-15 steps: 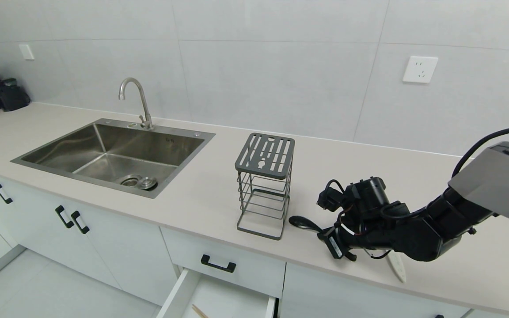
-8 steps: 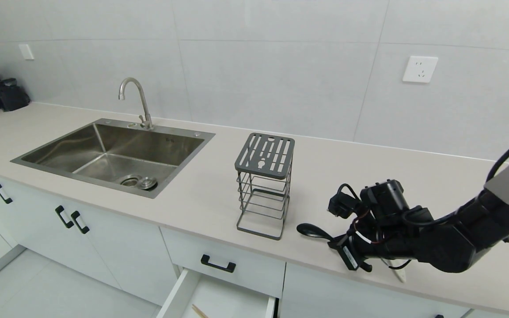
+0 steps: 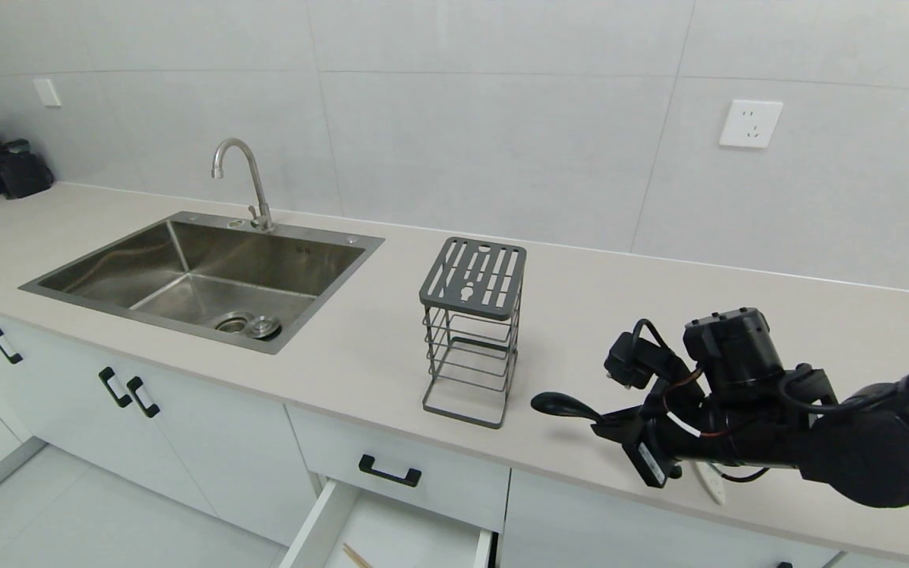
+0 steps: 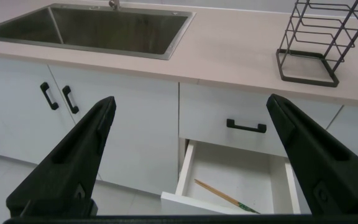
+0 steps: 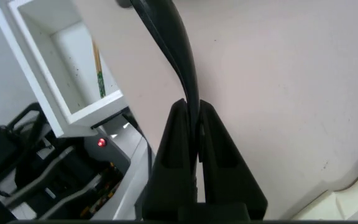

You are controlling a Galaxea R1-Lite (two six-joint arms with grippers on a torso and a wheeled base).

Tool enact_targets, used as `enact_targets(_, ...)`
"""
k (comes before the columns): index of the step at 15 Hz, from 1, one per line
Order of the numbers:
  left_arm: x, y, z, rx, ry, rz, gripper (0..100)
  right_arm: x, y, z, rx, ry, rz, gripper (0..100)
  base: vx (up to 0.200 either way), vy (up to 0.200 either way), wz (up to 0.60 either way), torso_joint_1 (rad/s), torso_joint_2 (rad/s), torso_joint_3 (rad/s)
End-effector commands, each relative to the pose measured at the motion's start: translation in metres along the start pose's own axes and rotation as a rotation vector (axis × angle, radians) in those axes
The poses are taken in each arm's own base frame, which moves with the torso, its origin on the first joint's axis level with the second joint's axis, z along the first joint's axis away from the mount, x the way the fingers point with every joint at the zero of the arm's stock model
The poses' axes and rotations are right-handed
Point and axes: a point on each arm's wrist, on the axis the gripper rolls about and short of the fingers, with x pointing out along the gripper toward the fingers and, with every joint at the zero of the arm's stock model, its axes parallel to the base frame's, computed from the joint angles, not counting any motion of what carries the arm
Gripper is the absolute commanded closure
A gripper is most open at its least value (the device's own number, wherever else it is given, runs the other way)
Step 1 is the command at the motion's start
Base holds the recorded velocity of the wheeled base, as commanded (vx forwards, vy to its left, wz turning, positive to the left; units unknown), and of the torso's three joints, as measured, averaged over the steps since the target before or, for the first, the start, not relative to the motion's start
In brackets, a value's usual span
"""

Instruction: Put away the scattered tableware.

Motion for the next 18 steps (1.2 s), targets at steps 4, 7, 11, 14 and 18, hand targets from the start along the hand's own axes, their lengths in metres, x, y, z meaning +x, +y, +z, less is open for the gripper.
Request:
enact_targets(4,0.000,0.000,0.000,0.000,0.001,0.000,0,-0.005,0.020,0.011,-0.061,-0.045,0.043,100,0.000,0.000,0.00,0.000,0.00,0.000)
enact_targets(7,0.000,0.000,0.000,0.000,0.001,0.000,0,-0.003,0.033,0.021,-0.102,-0.093,0.072,100,0.000,0.000,0.00,0.000,0.00,0.000)
enact_targets(11,0.000,0.000,0.000,0.000,0.001,0.002,0,0.000,0.049,0.029,-0.111,-0.129,0.109,100,0.000,0.000,0.00,0.000,0.00,0.000)
enact_targets(14,0.000,0.000,0.000,0.000,0.001,0.000,0,0.001,0.061,0.035,-0.141,-0.159,0.167,100,0.000,0.000,0.00,0.000,0.00,0.000)
enact_targets(18,0.000,0.000,0.000,0.000,0.001,0.002,0,0.000,0.097,0.052,-0.106,-0.228,0.255,100,0.000,0.000,0.00,0.000,0.00,0.000)
